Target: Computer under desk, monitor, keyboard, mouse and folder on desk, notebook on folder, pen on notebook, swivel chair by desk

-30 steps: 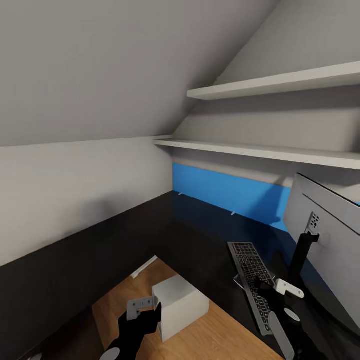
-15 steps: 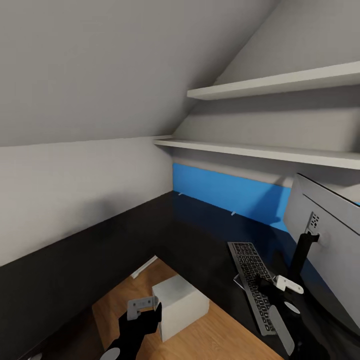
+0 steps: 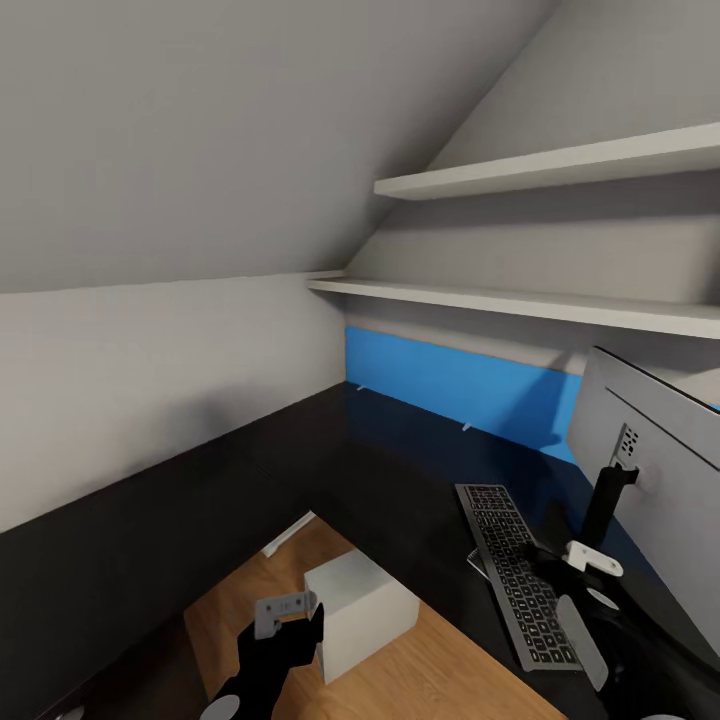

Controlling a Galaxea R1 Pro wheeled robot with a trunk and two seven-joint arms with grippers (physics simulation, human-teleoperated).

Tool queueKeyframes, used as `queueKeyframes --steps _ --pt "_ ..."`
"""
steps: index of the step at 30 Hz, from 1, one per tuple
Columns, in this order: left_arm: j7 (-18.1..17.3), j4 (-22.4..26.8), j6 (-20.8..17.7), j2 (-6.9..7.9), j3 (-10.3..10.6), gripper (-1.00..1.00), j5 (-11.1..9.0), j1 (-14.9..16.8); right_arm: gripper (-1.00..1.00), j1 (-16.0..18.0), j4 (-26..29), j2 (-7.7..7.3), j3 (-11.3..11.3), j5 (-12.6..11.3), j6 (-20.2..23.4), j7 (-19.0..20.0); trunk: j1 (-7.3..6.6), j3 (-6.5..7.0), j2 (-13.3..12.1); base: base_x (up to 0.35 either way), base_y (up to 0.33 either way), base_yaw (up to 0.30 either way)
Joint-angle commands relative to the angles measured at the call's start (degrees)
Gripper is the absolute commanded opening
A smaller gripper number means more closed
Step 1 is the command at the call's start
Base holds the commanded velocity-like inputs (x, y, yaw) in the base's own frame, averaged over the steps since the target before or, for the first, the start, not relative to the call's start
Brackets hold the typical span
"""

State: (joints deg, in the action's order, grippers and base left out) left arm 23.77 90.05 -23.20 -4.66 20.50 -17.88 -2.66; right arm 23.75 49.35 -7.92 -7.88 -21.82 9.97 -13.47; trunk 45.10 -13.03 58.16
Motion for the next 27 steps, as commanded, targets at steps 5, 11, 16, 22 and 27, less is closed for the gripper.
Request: queueKeyframes --steps 5,11,16,22,27 --pt "0.42 0.47 -0.08 -0.02 1.29 1.00 -0.58 0.02 1.00 0.06 0.06 -1.09 -0.07 -1.94 1.40 -0.16 0.01 -0.07 0.05 0.000 0.000 0.000" --pt "0.48 1.61 -0.09 -0.16 1.69 1.00 -0.66 0.02 1.00 0.07 0.60 -1.80 -0.32 -4.01 2.36 -0.23 0.45 -0.43 0.85 0.000 0.000 0.000" --pt "0.49 1.70 -0.09 -0.17 1.73 1.00 -0.67 0.02 1.00 0.07 0.73 -1.83 -0.38 -4.24 2.47 -0.24 1.55 -1.32 2.86 0.000 0.000 0.000" --pt "0.49 1.71 -0.09 -0.18 1.74 1.00 -0.67 0.02 1.00 0.07 0.81 -1.82 -0.41 -4.28 2.44 -0.24 2.86 -2.40 5.26 0.000 0.000 0.000" --pt "0.49 1.71 -0.09 -0.18 1.69 1.00 -0.67 0.02 1.00 0.07 0.84 -1.76 -0.43 -4.28 2.35 -0.24 3.96 -3.30 7.27 0.000 0.000 0.000"
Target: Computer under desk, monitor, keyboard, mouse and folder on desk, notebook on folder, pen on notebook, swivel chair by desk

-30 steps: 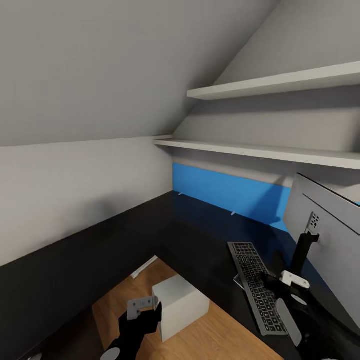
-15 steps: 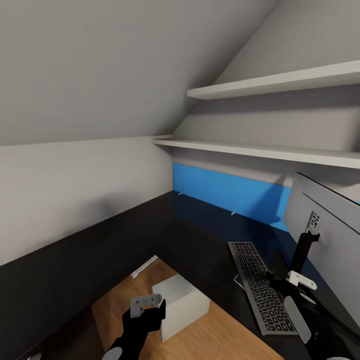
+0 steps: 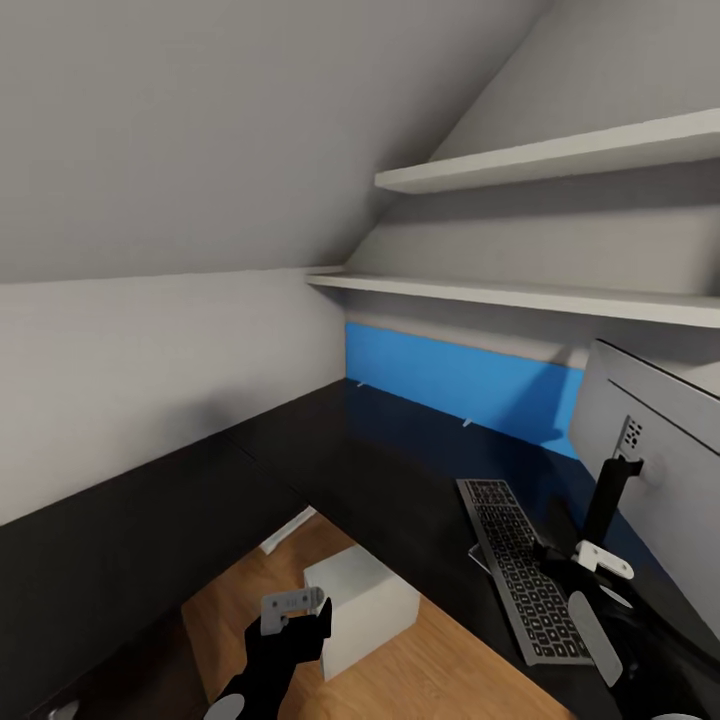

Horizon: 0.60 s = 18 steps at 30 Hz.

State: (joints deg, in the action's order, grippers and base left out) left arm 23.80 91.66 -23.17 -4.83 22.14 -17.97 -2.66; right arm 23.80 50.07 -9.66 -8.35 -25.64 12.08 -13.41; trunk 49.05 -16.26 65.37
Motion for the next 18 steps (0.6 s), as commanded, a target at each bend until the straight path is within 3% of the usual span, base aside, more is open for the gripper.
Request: queueKeyframes --steps 1,18 --pt "0.45 0.10 -0.12 0.00 0.06 1.00 -0.58 0.02 1.00 0.02 0.12 -0.02 0.06 -0.47 0.22 -0.30 0.23 -0.25 0.46 0.000 0.000 0.000" --pt "0.51 0.01 -0.12 -0.03 0.10 1.00 -0.58 0.02 1.00 0.02 -0.73 -0.07 -0.79 -0.64 0.37 -0.13 3.97 -3.30 7.28 0.000 0.000 0.000"
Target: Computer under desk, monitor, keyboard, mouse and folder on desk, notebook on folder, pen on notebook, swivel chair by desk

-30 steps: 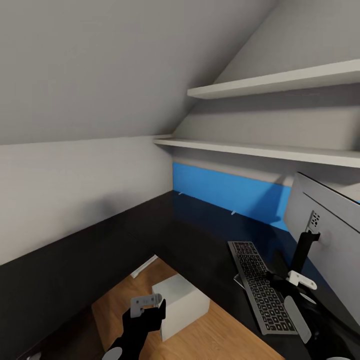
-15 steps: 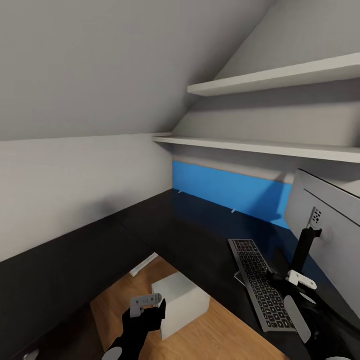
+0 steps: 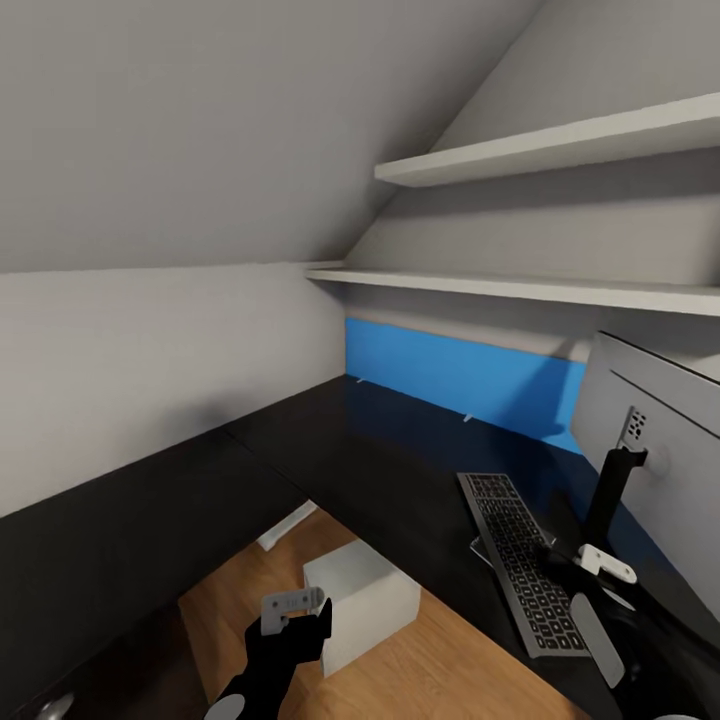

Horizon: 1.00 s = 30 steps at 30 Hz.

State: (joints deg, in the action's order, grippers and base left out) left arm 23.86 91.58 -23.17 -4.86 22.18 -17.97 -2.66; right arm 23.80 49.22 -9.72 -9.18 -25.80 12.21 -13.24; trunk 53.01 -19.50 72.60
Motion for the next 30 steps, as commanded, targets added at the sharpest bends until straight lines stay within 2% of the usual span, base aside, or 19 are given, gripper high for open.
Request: queueKeyframes --steps 1,13,15,16,19,27,30 --pt "0.47 0.09 -0.12 0.01 0.05 1.00 -0.57 0.02 1.00 0.02 -0.19 -0.03 -0.31 -0.47 0.25 -0.30 0.23 -0.24 0.46 0.000 0.000 0.000" --pt "0.49 0.09 -0.12 0.01 1.09 1.00 -0.57 0.02 1.00 0.02 -1.27 -0.22 -1.69 -0.59 0.46 -0.38 2.87 -2.40 5.27 0.000 0.000 0.000" --pt "0.49 0.09 -0.12 -0.01 1.10 1.00 -0.57 0.02 1.00 0.02 -1.66 -0.22 -2.80 -1.45 0.50 -0.32 3.31 -2.76 6.07 0.000 0.000 0.000" --pt "0.49 0.09 -0.12 0.01 1.11 1.00 -0.57 0.02 1.00 0.02 -2.02 -0.26 -3.36 -3.08 0.63 -0.25 3.53 -2.94 6.47 0.000 0.000 0.000" --pt "0.49 0.09 -0.12 0.02 1.12 1.00 -0.57 0.02 1.00 0.02 -2.20 -0.32 -3.66 -4.63 1.36 -0.19 4.19 -3.47 7.67 0.000 0.000 0.000" --pt "0.49 -0.13 -0.12 -0.05 1.18 1.00 -0.57 0.02 1.00 0.02 -2.29 -0.47 -3.92 -7.19 2.18 -0.17 5.94 -4.91 10.88 0.000 0.000 0.000" --pt "0.49 -0.16 -0.12 -0.06 1.19 1.00 -0.57 0.02 1.00 0.02 -2.29 -0.57 -3.97 -7.96 2.19 -0.14 5.94 -4.91 10.88 0.000 0.000 0.000"
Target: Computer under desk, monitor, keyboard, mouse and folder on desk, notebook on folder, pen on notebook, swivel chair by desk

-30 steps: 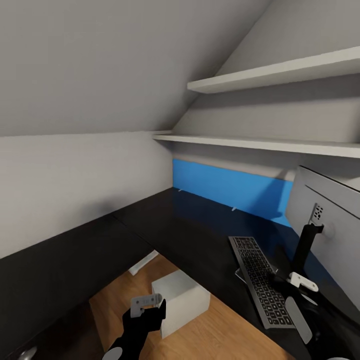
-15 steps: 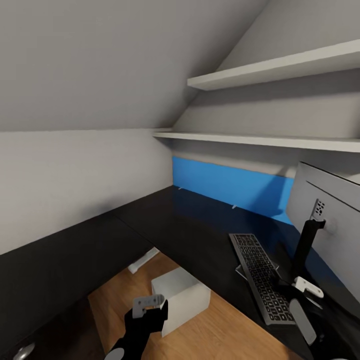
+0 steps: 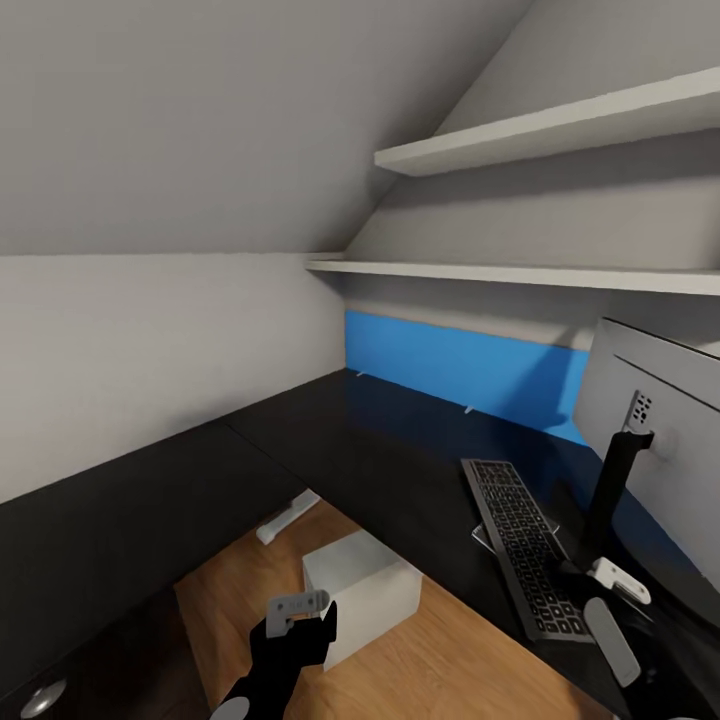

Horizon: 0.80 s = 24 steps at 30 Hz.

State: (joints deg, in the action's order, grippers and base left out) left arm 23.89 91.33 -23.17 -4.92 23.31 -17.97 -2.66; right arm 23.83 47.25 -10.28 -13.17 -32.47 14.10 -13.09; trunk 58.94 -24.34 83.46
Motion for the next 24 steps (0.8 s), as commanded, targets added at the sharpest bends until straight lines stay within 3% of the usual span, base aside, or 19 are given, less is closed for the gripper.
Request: queueKeyframes --steps 1,24 --pt "0.46 0.09 -0.12 0.00 0.06 1.00 -0.60 0.02 1.00 -0.01 -0.32 -0.10 0.00 -1.58 0.31 -0.28 0.01 -0.06 0.02 0.000 0.000 0.000" --pt "0.46 0.05 -0.12 0.14 0.24 1.00 -0.58 0.02 1.00 -0.01 0.03 -0.01 0.07 -4.52 0.23 -0.12 0.01 0.22 0.02 0.000 0.000 0.012"
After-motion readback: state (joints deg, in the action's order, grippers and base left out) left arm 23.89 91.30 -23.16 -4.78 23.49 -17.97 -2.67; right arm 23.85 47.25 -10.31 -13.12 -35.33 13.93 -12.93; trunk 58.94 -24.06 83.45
